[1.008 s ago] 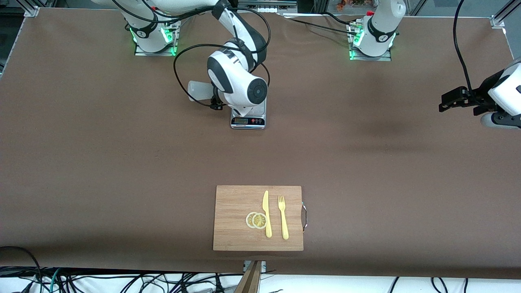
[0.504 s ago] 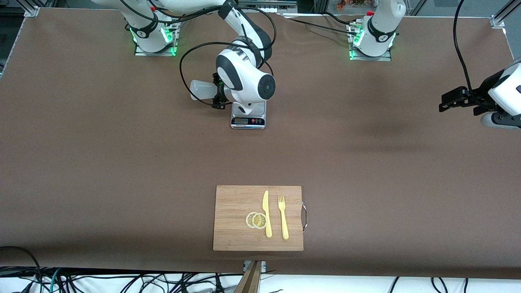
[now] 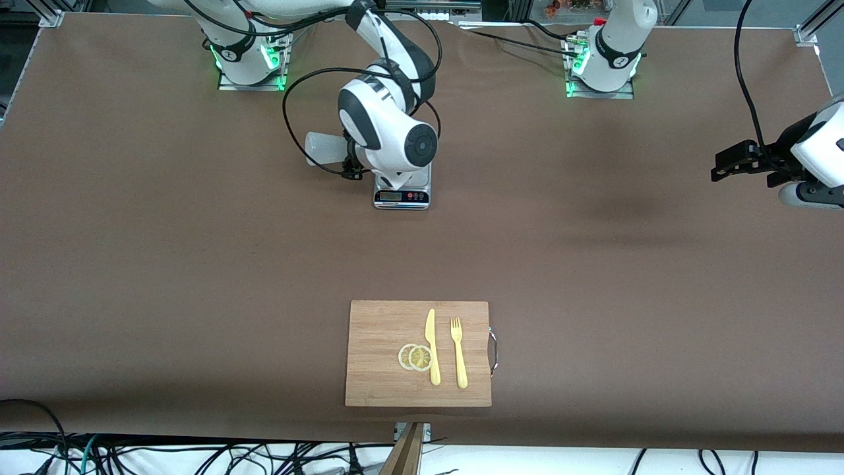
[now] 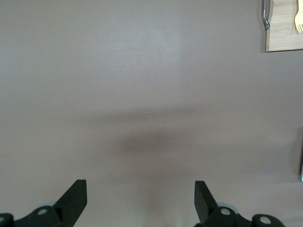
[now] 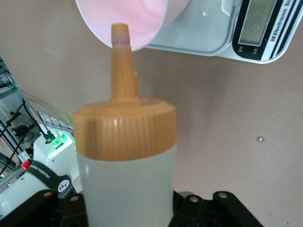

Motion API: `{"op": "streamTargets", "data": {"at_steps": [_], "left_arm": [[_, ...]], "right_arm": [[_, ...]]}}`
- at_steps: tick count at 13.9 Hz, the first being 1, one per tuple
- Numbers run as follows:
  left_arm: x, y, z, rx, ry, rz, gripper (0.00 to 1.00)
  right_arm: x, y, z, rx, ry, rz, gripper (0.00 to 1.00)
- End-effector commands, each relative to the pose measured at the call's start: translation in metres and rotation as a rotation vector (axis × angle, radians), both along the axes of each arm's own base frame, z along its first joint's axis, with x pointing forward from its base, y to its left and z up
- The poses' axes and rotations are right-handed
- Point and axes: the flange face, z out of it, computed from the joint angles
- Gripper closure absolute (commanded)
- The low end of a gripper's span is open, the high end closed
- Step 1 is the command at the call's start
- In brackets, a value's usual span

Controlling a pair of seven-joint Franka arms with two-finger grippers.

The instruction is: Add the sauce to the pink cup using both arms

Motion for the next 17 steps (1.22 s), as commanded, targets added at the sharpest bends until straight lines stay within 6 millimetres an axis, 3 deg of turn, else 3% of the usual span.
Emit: {"op": "streamTargets", "data": {"at_steps": [1,3,7,11,14,17], "left_arm": [[0.003,0.001,0.006,0.006,-0.003,-0.022,0.00],[0.003,0.000,0.006,0.006,-0.001,-0.022,0.00],[0.003,0.000,0.006,0.006,-0.001,-0.022,0.00],[0.003,-0.002,0.006,0.007,-0.001,-0.024,0.00],[0.003,-0.001,0.006,0.007,-0.001,-0.023,0.00],[0.003,-0.001,0.006,0.007,-0.001,-0.023,0.00]], "right_arm": [[0.032,-0.030,0.030,0.158,0.049,-0.037,1.00],[0.060,-0.064,0.046,0.282,0.093,-0.065,1.00],[0.108,-0.141,0.059,0.539,0.175,-0.146,1.00],[0.151,-0.239,0.058,0.845,0.209,-0.208,1.00],[0.167,-0.325,0.039,1.088,0.232,-0.242,1.00],[0.165,-0.395,-0.009,1.364,0.284,-0.294,1.00]]}}
